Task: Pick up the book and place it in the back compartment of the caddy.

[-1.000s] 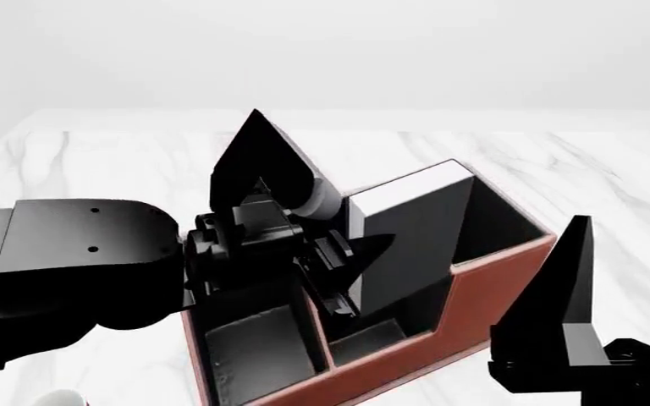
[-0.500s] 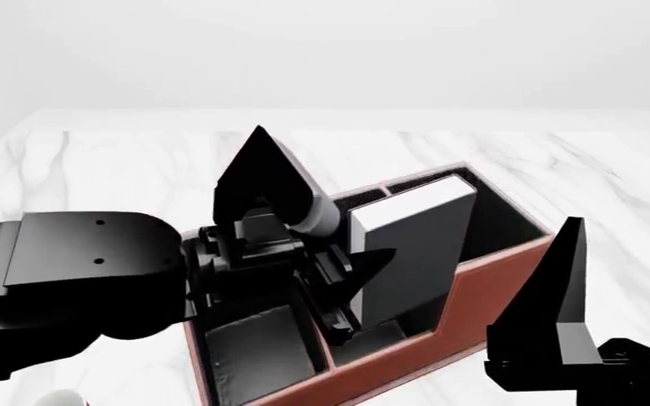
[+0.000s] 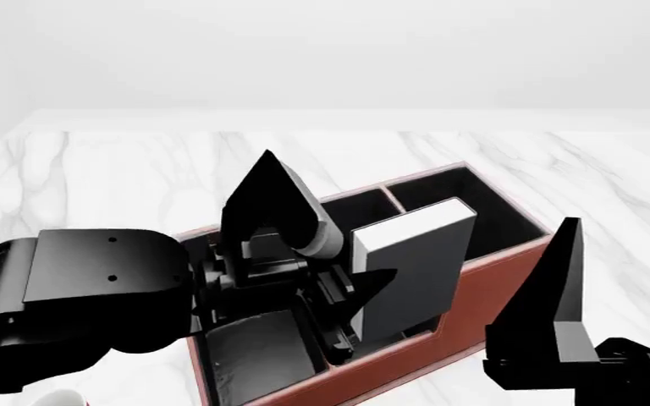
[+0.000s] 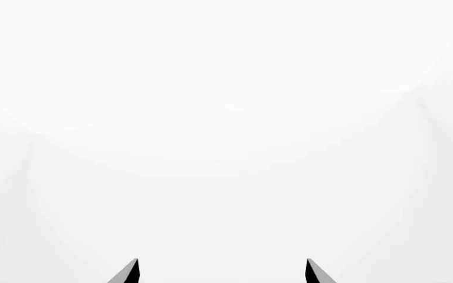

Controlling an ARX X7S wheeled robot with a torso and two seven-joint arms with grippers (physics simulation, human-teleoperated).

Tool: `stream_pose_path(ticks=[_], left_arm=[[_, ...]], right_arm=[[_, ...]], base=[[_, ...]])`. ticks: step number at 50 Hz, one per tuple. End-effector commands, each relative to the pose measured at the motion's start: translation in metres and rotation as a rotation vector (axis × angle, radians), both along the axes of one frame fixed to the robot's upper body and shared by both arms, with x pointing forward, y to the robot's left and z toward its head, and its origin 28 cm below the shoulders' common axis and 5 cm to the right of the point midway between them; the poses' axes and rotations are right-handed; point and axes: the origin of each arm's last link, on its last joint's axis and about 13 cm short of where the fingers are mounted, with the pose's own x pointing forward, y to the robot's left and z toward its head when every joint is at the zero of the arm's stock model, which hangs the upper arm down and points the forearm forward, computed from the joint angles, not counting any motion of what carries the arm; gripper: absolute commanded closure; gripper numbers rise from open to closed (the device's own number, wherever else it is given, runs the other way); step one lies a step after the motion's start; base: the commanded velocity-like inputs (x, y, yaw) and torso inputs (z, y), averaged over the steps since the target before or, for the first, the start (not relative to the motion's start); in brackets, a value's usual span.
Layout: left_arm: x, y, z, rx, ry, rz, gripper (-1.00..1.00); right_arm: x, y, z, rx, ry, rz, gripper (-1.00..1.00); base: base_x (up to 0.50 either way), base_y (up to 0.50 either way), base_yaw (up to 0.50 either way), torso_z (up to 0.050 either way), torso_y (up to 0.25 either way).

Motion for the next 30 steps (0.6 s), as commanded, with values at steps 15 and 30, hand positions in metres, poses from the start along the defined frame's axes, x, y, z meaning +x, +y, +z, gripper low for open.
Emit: stream_pose_path(ticks=[15, 30], left_arm=[[0.003, -0.006, 0.001, -0.054, -0.032, -0.025, 1.00], [0.003, -0.006, -0.003, -0.051, -0.025, -0.032, 1.00]], right_arm=[[0.001, -0.001, 0.000, -0.012, -0.008, -0.013, -1.00], [0.001, -0.001, -0.001, -0.011, -0.005, -0.012, -1.00]], base=[[0.00, 0.00, 0.00, 0.001, 0.001], [0.00, 0.00, 0.00, 0.000, 0.001]])
